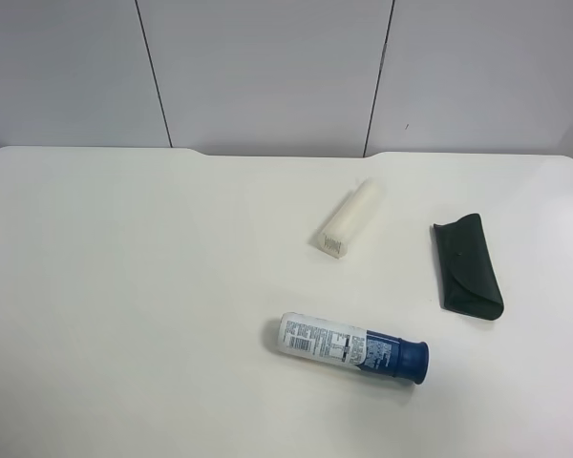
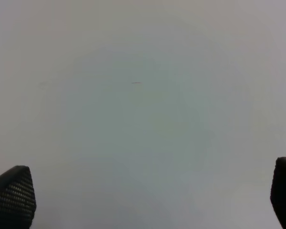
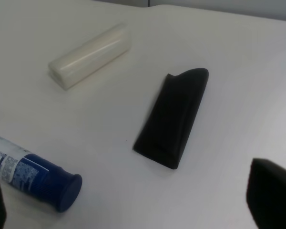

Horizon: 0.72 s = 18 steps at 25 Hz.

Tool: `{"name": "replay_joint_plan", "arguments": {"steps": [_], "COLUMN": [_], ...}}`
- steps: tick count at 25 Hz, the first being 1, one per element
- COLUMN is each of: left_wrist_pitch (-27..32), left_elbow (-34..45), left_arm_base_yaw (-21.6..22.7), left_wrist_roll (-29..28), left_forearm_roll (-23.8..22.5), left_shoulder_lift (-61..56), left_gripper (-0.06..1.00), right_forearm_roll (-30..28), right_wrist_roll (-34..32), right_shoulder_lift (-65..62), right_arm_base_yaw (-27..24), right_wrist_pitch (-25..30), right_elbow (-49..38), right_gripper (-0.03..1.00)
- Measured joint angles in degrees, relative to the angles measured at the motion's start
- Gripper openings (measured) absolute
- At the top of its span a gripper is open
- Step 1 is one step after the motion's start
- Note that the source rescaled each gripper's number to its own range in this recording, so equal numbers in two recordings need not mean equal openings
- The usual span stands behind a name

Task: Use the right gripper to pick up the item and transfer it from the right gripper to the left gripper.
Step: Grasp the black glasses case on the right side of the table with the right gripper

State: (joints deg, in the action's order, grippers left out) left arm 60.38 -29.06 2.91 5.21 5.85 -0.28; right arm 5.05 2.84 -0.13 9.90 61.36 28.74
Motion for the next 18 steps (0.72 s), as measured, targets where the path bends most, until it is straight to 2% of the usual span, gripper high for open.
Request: {"name": "replay_joint_plan", "arguments": {"steps": [18], "left_wrist_pitch": [0.0], "left_elbow": [0.0], "left_arm_base_yaw": [0.0], "left_wrist_roll": [0.0], "left_forearm_roll": [0.0], "left_shoulder_lift": [0.0], "left_gripper": [1.0], "right_forearm_roll": [0.0], "right_wrist_roll": [0.0], "right_shoulder_lift": [0.0], "right_arm_base_yaw": [0.0], "right_wrist_pitch": [0.0], "right_elbow": [0.0], "right_gripper": [1.0]}}
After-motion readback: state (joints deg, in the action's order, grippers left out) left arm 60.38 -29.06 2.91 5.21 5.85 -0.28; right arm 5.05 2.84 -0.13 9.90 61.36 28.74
